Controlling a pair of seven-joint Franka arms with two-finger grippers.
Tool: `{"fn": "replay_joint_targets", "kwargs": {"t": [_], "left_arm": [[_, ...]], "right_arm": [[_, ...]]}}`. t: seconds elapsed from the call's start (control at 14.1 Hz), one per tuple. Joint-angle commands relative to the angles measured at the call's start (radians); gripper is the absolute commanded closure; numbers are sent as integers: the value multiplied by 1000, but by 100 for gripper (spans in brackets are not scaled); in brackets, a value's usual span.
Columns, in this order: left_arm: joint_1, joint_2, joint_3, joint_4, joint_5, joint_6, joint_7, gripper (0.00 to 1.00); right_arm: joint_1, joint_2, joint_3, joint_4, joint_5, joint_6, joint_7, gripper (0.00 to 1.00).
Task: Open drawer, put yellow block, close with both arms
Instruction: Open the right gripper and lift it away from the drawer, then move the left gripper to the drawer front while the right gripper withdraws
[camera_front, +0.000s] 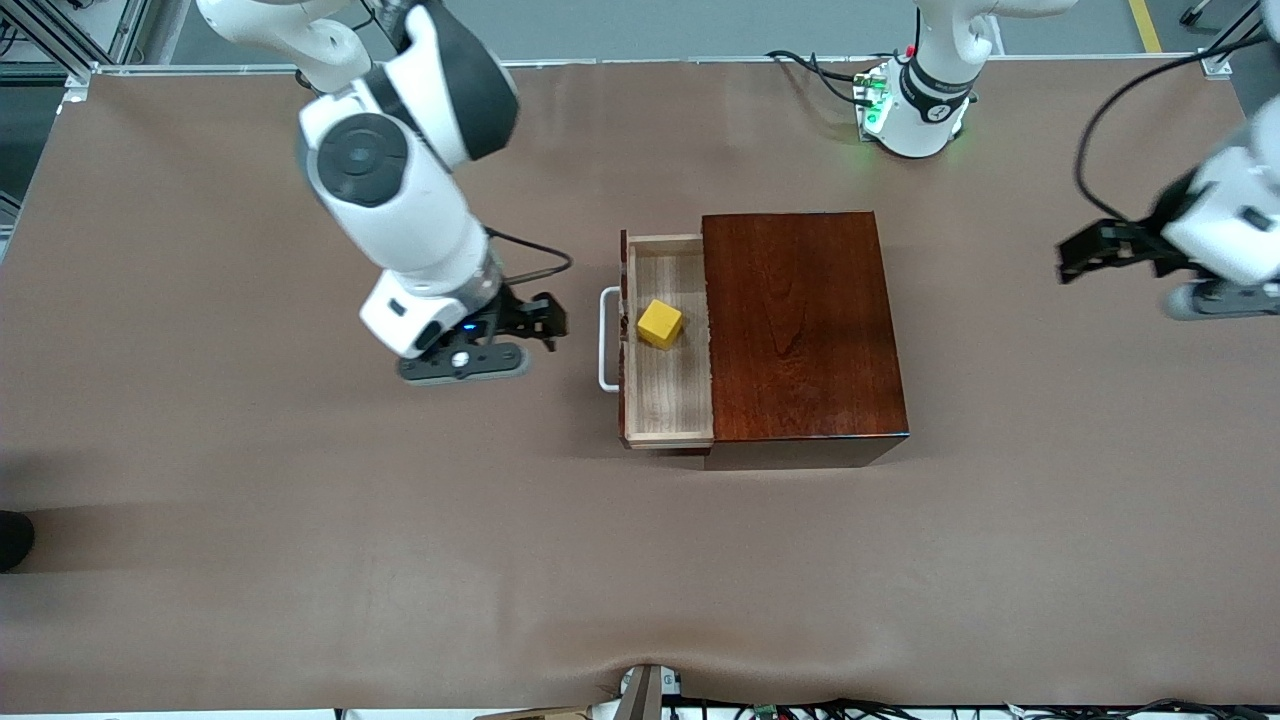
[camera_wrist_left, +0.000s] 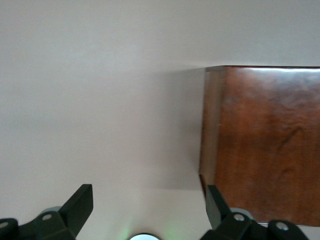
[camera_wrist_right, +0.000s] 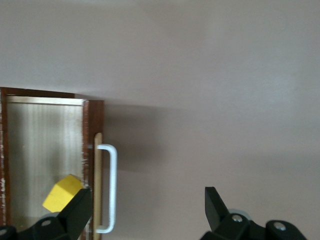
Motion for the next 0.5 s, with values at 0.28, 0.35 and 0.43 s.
{"fn": "replay_joint_targets", "kwargs": {"t": [0.28, 0.35, 0.43], "left_arm": [[-215, 137, -86, 80, -11, 182, -361, 0], [-267, 177, -88, 108, -11, 208, -434, 0], [-323, 232, -77, 146, -10, 234, -534, 0]], "right_arm": [[-208, -163, 16, -92, -1, -116, -193, 0], [-239, -175, 16, -92, -1, -125, -236, 0], [-274, -183, 16, -92, -1, -132, -280, 0]]}}
